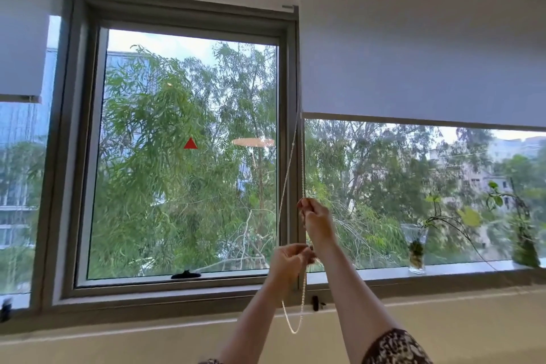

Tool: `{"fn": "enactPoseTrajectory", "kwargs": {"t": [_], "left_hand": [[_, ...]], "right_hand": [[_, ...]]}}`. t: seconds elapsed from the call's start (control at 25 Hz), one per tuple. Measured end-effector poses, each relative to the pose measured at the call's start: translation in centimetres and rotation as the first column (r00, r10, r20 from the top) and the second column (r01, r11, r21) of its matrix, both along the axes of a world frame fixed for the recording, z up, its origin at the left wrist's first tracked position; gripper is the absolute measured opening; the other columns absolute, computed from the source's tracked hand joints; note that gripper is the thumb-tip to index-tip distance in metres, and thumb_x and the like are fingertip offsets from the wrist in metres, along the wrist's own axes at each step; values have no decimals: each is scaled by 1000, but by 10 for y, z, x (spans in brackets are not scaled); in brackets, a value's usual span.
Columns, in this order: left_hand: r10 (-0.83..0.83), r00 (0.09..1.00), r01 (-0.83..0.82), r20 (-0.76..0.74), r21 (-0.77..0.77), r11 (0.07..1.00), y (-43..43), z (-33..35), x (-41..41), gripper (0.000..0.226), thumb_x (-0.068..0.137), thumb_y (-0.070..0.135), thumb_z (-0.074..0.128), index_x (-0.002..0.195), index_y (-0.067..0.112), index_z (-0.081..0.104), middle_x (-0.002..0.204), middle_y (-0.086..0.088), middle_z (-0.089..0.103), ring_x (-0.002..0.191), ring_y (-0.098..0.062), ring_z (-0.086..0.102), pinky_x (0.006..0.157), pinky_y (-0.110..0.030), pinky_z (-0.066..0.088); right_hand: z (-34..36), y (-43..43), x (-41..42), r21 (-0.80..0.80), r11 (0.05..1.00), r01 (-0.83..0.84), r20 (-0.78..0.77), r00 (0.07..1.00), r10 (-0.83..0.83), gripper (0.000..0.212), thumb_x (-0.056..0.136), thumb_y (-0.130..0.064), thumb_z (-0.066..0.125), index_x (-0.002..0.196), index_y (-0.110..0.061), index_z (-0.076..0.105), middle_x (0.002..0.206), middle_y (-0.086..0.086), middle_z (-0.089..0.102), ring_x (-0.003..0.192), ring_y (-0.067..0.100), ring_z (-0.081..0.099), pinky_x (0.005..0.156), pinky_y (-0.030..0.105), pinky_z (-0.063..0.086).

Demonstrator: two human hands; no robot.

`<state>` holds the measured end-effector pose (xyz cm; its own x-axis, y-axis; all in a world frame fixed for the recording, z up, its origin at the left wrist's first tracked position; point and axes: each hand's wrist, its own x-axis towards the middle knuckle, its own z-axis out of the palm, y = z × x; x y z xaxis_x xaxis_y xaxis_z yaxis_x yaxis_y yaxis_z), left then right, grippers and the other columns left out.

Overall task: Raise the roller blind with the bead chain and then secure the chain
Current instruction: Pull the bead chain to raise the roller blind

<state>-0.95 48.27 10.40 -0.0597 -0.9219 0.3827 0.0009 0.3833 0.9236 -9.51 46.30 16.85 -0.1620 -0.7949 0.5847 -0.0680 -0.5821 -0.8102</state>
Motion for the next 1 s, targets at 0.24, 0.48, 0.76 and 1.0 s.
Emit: {"fn": "enactPoseTrajectory", "kwargs": {"t": [0.24, 0.48, 0.76, 1.0], "left_hand": [[45, 988, -56, -149, -71, 996, -9, 65, 16, 24, 97, 18, 52, 110, 4, 67, 106, -12, 72, 103, -25, 66, 97, -41, 48], [93, 990, -105, -105, -112, 988, -18, 127, 3, 24, 94, 21, 57, 112, 9, 68, 101, -14, 68, 90, -24, 54, 75, -35, 45], [158, 946, -194, -282, -103, 976, -19, 120, -1, 22, 86, -12, 52, 95, -4, 70, 72, -8, 68, 53, -11, 63, 48, -18, 54], [276, 936, -324, -219, -232, 917, -15, 117, 7, 24, 83, -12, 56, 98, 0, 71, 67, 0, 68, 44, -1, 62, 40, -12, 48]], "right_hand": [[-16, 7, 1, -20, 998, -51, -43, 998, 51, 24, 96, -6, 45, 85, -14, 64, 74, -1, 62, 64, 8, 51, 62, 21, 41], [-55, 13, 6, -19, 992, -122, -16, 992, 122, 35, 95, -3, 46, 72, -21, 65, 52, -12, 48, 42, -1, 32, 41, 12, 24], [-76, 21, 2, 28, 986, -164, -48, 985, 165, 33, 97, -5, 45, 75, -16, 66, 58, -1, 51, 46, 6, 36, 44, 17, 25], [-42, 20, -12, 151, 970, -190, -40, 979, 199, 27, 101, -17, 38, 99, -7, 63, 87, 13, 67, 69, 15, 60, 59, 19, 46]]}}
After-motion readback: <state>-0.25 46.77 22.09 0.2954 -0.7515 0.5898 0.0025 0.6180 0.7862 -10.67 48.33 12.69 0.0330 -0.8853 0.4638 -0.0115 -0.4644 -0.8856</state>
